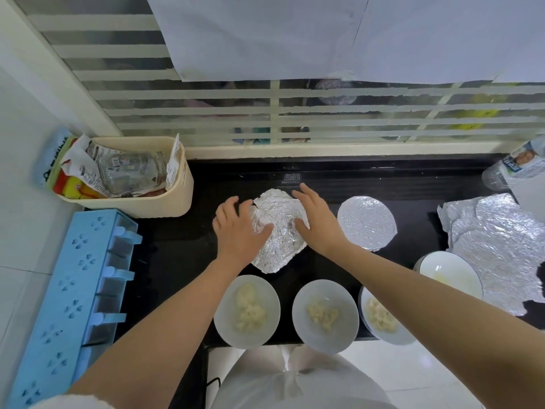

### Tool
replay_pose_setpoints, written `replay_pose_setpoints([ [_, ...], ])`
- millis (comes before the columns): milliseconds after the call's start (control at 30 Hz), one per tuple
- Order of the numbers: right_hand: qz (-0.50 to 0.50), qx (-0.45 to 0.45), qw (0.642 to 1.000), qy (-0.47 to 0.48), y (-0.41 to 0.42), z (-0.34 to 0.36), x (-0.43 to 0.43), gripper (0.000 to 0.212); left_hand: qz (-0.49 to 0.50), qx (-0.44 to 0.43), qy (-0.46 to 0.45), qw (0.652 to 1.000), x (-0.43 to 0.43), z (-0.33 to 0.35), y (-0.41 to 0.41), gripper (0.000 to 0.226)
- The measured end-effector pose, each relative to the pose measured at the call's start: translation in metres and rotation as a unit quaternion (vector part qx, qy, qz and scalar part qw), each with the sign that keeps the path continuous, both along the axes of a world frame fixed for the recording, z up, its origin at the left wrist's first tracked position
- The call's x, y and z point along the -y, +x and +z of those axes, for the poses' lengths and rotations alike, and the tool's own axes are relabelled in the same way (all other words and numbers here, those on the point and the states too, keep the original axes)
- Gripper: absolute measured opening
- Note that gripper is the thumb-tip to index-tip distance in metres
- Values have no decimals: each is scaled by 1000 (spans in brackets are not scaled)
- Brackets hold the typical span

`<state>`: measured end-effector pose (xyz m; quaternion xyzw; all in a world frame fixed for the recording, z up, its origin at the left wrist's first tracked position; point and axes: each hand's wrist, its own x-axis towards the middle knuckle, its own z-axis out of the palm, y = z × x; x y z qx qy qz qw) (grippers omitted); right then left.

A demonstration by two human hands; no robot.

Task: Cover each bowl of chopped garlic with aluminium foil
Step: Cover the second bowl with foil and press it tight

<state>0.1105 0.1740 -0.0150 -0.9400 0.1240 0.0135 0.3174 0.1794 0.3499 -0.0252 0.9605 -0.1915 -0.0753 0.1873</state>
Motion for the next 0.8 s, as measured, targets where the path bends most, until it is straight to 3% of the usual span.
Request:
replay_pose_setpoints([
  [100,82,-33,996,-30,0,-4,-3,66,-94,-12,80,992,8,-5,-14,96],
  [233,83,-98,991,-29,-7,-11,-8,71,-97,-75,130,984,13,-13,-21,119],
  [500,78,-97,991,-39,-11,-3,1,66,-135,-74,107,982,-1,-11,-10,121],
  [800,134,-132,978,-85,1,-4,2,87,-152,-31,161,975,-8,-2,-5,123],
])
